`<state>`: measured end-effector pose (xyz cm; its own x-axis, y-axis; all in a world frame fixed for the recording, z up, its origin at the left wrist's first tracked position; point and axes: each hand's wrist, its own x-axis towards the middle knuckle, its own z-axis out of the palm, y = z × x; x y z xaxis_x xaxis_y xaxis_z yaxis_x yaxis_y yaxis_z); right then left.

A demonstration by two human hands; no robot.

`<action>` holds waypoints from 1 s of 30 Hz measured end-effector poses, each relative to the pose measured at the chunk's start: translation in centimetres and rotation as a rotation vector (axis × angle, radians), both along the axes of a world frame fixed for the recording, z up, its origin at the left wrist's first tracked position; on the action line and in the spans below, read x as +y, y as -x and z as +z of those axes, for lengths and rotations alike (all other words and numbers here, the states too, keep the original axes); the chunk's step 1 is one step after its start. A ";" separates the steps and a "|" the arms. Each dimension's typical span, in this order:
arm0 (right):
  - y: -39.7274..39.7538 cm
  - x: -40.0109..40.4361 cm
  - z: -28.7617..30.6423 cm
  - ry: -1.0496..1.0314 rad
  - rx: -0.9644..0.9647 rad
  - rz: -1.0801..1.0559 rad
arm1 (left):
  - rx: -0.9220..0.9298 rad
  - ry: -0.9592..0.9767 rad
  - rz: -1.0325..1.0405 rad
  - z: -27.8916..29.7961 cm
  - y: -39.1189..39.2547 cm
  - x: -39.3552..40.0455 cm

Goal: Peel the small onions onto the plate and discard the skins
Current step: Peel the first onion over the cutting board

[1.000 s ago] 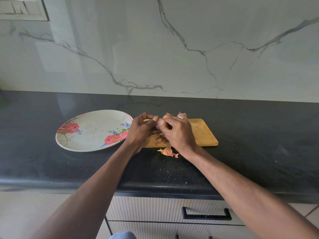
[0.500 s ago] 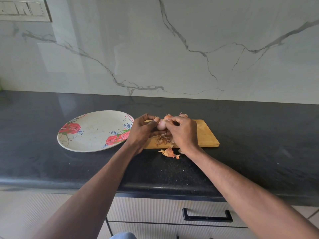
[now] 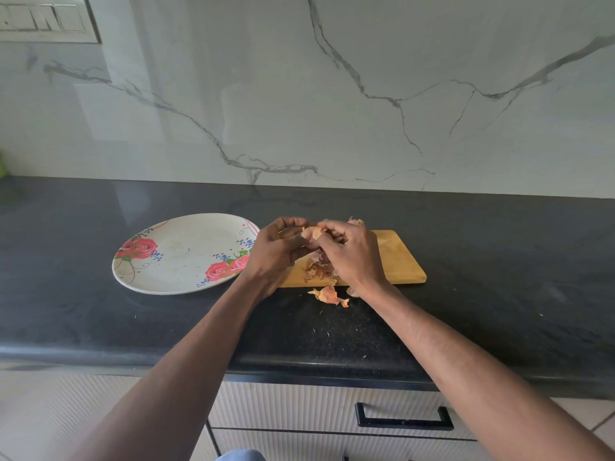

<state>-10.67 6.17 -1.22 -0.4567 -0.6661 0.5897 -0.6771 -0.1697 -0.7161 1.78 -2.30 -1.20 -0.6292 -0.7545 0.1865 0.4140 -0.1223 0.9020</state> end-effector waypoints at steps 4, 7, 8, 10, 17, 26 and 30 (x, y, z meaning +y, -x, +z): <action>0.4 0.0 0.0 -0.031 -0.036 0.034 | -0.003 -0.029 0.017 0.1 0.0 0.0; 0.4 -0.2 -0.1 -0.046 -0.151 0.088 | -0.013 -0.014 0.016 0.0 0.0 -0.1; 0.4 -0.3 -0.1 -0.051 -0.191 0.096 | -0.012 -0.013 0.003 -0.1 0.0 -0.1; 0.6 -0.2 0.0 -0.056 -0.275 0.116 | 0.007 -0.035 -0.019 -0.1 0.0 -0.2; 0.7 0.6 0.9 0.005 -0.463 0.165 | 0.036 -0.104 -0.025 0.0 0.1 -0.5; 0.4 0.6 0.7 -0.013 -0.357 0.146 | -0.002 -0.153 -0.001 0.0 0.3 -0.4; 0.1 0.8 0.8 -0.019 -0.358 0.128 | 0.011 -0.114 -0.014 -0.1 0.3 -0.3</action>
<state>-10.77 6.93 -0.46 -0.5440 -0.7403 0.3951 -0.3576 -0.2214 -0.9073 1.50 -2.58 -1.28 -0.6384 -0.7622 0.1069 0.4217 -0.2301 0.8771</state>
